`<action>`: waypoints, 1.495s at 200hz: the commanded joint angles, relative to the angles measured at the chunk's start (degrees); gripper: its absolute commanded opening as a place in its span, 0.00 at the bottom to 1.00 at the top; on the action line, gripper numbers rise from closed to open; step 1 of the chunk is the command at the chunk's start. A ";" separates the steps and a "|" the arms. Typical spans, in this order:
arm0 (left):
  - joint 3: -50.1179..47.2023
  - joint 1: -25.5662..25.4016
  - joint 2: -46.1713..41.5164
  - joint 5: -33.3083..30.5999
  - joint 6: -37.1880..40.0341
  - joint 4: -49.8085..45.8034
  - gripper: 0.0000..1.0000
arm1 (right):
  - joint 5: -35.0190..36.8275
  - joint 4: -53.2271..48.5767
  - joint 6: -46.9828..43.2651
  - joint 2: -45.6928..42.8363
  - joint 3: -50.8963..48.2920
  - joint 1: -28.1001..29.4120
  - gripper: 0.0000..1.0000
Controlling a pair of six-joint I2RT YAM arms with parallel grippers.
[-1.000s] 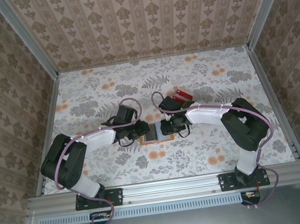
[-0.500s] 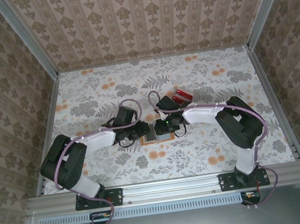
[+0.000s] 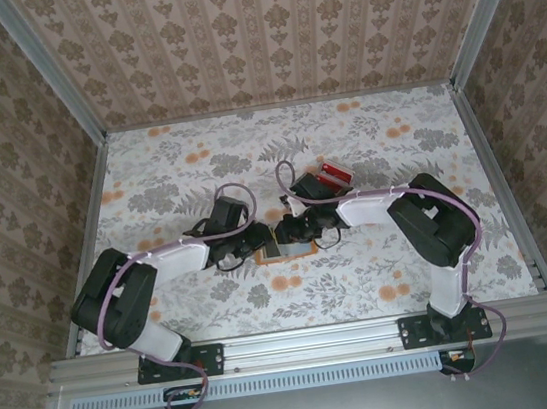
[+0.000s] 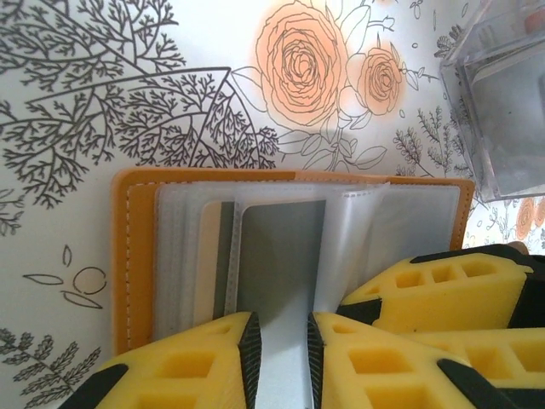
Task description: Put the credit cards into the card holder
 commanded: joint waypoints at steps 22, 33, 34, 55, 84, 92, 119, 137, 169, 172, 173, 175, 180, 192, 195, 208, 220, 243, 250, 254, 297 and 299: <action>-2.81 -0.99 -2.47 -0.69 -0.49 -2.75 0.28 | -5.04 6.67 3.38 0.01 -2.12 -1.26 0.26; -3.24 -0.97 -4.54 -1.78 -0.36 -2.77 0.28 | -5.01 7.29 3.97 0.29 -2.46 -1.45 0.26; -3.30 -0.98 -4.77 -1.89 -0.34 -2.82 0.28 | -4.98 7.35 4.02 0.29 -2.49 -1.50 0.26; -3.48 -1.07 -9.73 -5.36 1.38 -5.19 0.28 | -4.69 7.83 5.29 0.77 -2.89 -2.11 0.21; -0.04 -1.17 -11.90 -12.45 6.72 -16.34 0.28 | -5.03 8.21 5.48 1.08 -2.95 -2.43 0.13; 1.32 -1.01 -11.41 -14.03 7.73 -19.24 0.29 | -5.14 8.05 5.16 0.98 -2.87 -2.43 0.12; 5.86 -0.21 -9.36 -15.26 10.33 -23.60 0.36 | -4.35 6.04 3.43 0.73 -2.69 -2.43 0.10; 9.05 0.06 -7.16 -14.81 10.75 -24.50 0.40 | -4.36 5.59 2.94 0.64 -2.77 -2.30 0.10; 14.85 0.06 -0.56 -12.34 11.70 -24.75 0.45 | -4.35 5.92 2.92 0.44 -3.22 -2.25 0.10; 15.54 0.06 0.25 -11.91 12.06 -24.78 0.45 | -4.38 5.92 2.93 0.43 -3.22 -2.25 0.10; 15.76 0.06 0.48 -11.79 12.29 -24.76 0.45 | -4.36 5.96 2.93 0.41 -3.22 -2.25 0.10; 16.19 0.06 1.01 -11.64 12.70 -24.80 0.45 | -4.34 6.04 2.93 0.41 -3.26 -2.25 0.10; 17.26 0.06 2.29 -11.34 13.31 -25.12 0.44 | -4.35 6.01 2.92 0.40 -3.31 -2.26 0.10; 19.73 0.15 5.07 -10.74 14.74 -25.80 0.42 | -4.45 6.02 2.84 0.41 -3.30 -2.25 0.10; 20.24 0.22 5.78 -10.24 15.18 -25.82 0.41 | -4.47 6.08 2.84 0.39 -3.38 -2.25 0.10; 22.19 0.37 7.96 -7.89 16.59 -25.85 0.40 | -4.50 6.08 2.84 -0.01 -3.52 -2.28 0.10; 22.91 0.25 9.00 -6.41 17.08 -25.33 0.39 | -4.17 5.92 2.69 -0.38 -3.80 -2.25 0.10; 23.75 0.24 10.79 -4.88 17.30 -25.39 0.39 | -3.66 5.82 2.45 -0.96 -4.26 -2.32 0.10; 23.99 0.24 11.53 -4.82 17.47 -25.53 0.39 | -3.77 6.04 2.61 -1.07 -4.44 -2.30 0.10; 24.05 0.24 11.88 -4.72 17.39 -25.54 0.38 | -3.82 6.14 2.58 -1.03 -4.46 -2.28 0.10; 24.38 -0.20 13.81 -3.83 17.42 -24.83 0.37 | -3.64 5.74 2.31 -1.38 -4.23 -2.33 0.10; 24.41 -0.20 13.86 -3.85 17.43 -24.84 0.36 | -3.68 5.74 2.31 -1.38 -4.21 -2.34 0.11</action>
